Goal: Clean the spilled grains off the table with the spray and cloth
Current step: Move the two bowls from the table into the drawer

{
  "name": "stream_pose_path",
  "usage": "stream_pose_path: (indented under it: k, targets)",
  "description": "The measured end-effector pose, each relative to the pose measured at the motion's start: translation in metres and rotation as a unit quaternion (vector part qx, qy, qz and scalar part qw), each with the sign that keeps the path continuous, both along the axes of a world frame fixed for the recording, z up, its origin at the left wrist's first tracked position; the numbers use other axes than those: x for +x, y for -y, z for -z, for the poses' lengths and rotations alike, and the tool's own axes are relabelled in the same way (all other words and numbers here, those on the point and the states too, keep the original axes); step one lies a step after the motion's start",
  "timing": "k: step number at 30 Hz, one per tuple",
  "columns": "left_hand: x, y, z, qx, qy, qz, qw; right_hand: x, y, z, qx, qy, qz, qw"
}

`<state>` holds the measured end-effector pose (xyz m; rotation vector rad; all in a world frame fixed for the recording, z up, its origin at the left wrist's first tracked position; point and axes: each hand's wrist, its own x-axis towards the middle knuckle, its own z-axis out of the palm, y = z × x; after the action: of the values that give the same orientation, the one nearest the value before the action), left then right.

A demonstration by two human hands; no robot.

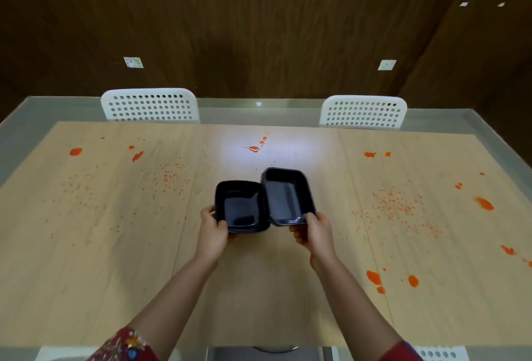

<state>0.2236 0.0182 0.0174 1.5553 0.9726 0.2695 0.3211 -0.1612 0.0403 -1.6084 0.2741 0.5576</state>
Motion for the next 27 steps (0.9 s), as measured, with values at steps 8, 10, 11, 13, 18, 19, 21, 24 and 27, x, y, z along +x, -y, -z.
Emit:
stream_pose_path:
  k: [8,10,11,13,18,19,21,24,27]
  targets:
    - [-0.034,0.043,-0.028,0.113,0.101,0.042,0.988,-0.056,-0.013,-0.021,-0.024,0.047,-0.085,0.995]
    - [-0.045,0.047,-0.035,0.114,0.114,0.037,0.986,-0.064,-0.010,-0.021,-0.046,0.067,-0.106,0.991]
    - [-0.055,0.049,-0.036,0.113,0.116,0.036,0.986,-0.073,-0.007,-0.019,-0.061,0.077,-0.126,0.987]
    - [-0.074,0.055,-0.036,0.112,0.116,0.038,0.986,-0.089,0.003,-0.016,-0.117,0.099,-0.185,0.971]
    - [-0.136,0.083,-0.030,0.071,0.114,0.092,0.987,-0.144,0.041,-0.008,-0.106,0.036,-0.198,0.974]
    - [-0.152,0.090,-0.028,0.055,0.112,0.107,0.986,-0.159,0.051,-0.005,-0.111,0.028,-0.200,0.973]
    - [-0.178,0.100,-0.022,0.023,0.104,0.137,0.985,-0.186,0.072,0.003,-0.116,0.012,-0.194,0.974]
    - [-0.208,0.105,-0.007,0.038,0.085,0.214,0.972,-0.220,0.109,0.015,-0.121,-0.039,-0.166,0.978]
    - [-0.220,0.086,0.026,0.306,-0.078,0.340,0.886,-0.244,0.148,0.035,-0.164,-0.072,-0.175,0.968]
